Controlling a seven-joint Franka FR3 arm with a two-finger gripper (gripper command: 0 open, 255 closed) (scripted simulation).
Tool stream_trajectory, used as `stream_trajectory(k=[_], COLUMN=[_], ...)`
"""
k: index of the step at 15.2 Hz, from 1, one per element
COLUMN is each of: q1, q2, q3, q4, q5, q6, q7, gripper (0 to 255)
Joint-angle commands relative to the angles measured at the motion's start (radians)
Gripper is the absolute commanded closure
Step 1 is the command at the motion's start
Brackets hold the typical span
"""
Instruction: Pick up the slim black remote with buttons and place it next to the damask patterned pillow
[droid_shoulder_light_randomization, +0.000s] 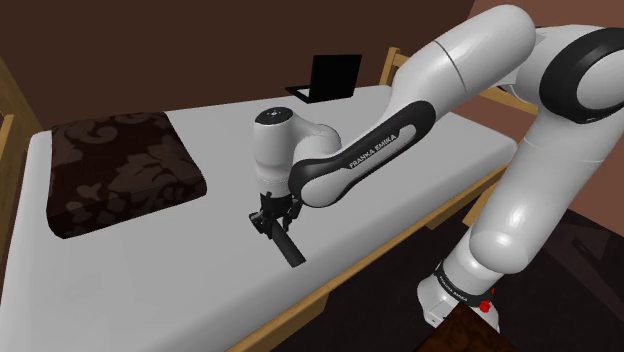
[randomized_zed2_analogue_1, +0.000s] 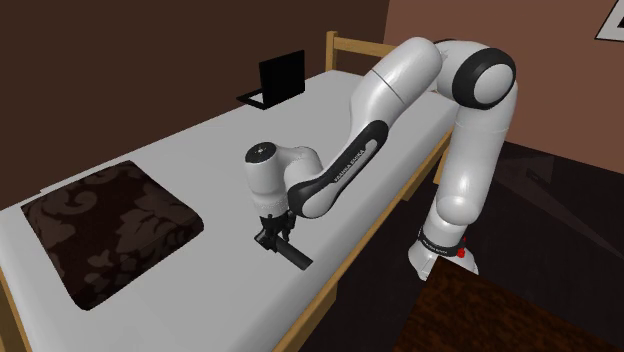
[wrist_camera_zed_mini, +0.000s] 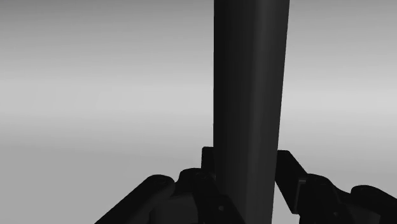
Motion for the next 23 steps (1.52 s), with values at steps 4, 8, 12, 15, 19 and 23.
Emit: stream_trajectory(k=[4, 8, 12, 15, 19, 23], q1=[-0.001, -0.003, -0.008, -0.010, -0.012, -0.013], q2=[-0.002, -0.010, -0.053, -0.083, -0.119, -0.151], q3=[-0.001, 0.000, 0.005, 0.007, 0.006, 0.003], q4=[-0.006, 0.002, 0.019, 0.035, 0.059, 0.086], q5=[0.002, 0.010, 0.050, 0.076, 0.106, 0.131], q6=[-0.002, -0.015, -0.064, -0.102, -0.153, -0.205], q7=[0.000, -0.008, -0.038, -0.059, -0.083, -0.103], gripper=[255, 255, 255, 255, 255, 255])
